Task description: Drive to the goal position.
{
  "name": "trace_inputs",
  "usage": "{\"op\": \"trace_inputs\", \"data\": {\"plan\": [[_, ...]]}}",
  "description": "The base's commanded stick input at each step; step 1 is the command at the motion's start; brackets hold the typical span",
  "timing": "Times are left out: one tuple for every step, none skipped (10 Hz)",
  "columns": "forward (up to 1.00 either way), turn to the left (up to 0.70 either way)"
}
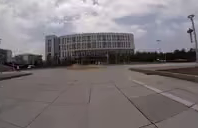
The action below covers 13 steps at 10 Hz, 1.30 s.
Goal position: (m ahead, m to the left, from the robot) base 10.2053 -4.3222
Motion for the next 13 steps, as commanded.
{"op": "trace_inputs", "data": {"plan": [[0.7, 0.0], [0.7, 0.0], [0.7, 0.0], [0.7, 0.0], [0.7, 0.0], [0.7, 0.0], [0.7, 0.0], [0.7, 0.0], [0.7, 0.0], [0.7, 0.0], [0.7, 0.0], [0.7, 0.0], [0.7, 0.0]]}}
